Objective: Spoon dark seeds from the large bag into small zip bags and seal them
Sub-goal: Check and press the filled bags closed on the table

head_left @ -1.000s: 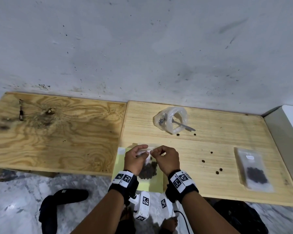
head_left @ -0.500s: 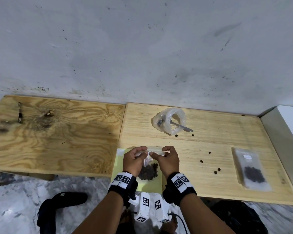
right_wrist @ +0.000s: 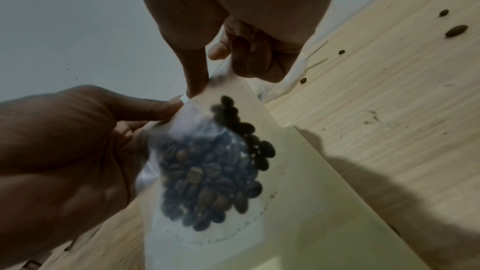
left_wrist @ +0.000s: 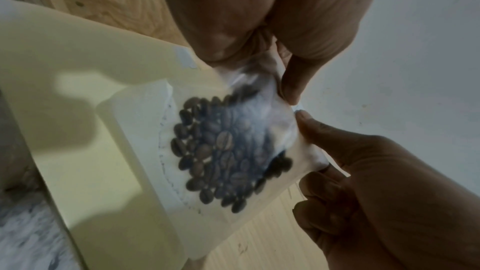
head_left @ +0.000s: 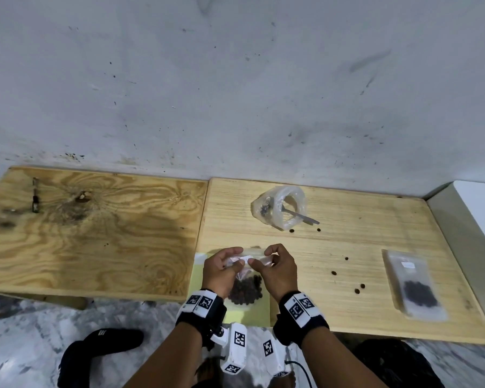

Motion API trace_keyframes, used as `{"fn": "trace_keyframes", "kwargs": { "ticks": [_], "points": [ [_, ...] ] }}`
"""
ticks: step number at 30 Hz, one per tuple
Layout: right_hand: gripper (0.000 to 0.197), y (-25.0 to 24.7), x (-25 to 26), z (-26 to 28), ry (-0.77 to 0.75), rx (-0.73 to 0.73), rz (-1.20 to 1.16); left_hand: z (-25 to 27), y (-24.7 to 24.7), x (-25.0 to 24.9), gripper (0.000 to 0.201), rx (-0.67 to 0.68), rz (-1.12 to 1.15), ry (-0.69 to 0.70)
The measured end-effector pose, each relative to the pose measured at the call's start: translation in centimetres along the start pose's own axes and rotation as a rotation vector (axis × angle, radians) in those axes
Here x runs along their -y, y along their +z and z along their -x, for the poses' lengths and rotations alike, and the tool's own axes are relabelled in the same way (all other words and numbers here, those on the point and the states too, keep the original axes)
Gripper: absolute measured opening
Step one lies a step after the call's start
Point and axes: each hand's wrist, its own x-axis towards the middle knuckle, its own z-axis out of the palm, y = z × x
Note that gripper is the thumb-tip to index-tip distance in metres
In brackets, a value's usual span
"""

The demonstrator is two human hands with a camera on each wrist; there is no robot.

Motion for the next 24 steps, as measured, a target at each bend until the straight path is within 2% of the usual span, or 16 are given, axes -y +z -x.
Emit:
{"fn": "trace_keyframes", "kwargs": {
  "ticks": [4,8,11,13,15,20,24],
  "points": [
    [0.037,-0.2,0.8,0.3,-0.043,-0.033,-0.033,0.0,-0.1,-0.8,0.032,0.035,0.108,-0.038],
    [0.030,-1.5,0.5,1.1,-0.013,-0.066,-0.115,-0.6,-0.1,-1.5,0.041,0.076,0.256,-0.101],
    [0.019,-3.1,0.0,2.2,0.017,0.017,-0.110,-1.1,0.4,-2.3,0.043,0.104,0.363,-0.158],
    [0.020,-4.1,-0.4,2.9,0.019,0.091,-0.075,-1.1,1.3,-3.1,0.043,0.152,0.432,-0.177],
    [0.026,-5.6,-0.9,3.1,0.007,0.081,-0.042,-0.8,2.7,-3.8,0.045,0.208,0.457,-0.187],
    [0.028,-11.9,-1.8,1.4,0.032,-0.120,-0.058,0.1,8.8,-4.1,0.044,0.294,0.246,-0.169],
    [0.028,-18.8,-4.1,-1.0,0.116,-0.223,-0.029,1.1,16.4,-2.9,0.037,0.342,0.086,-0.162]
  ]
}}
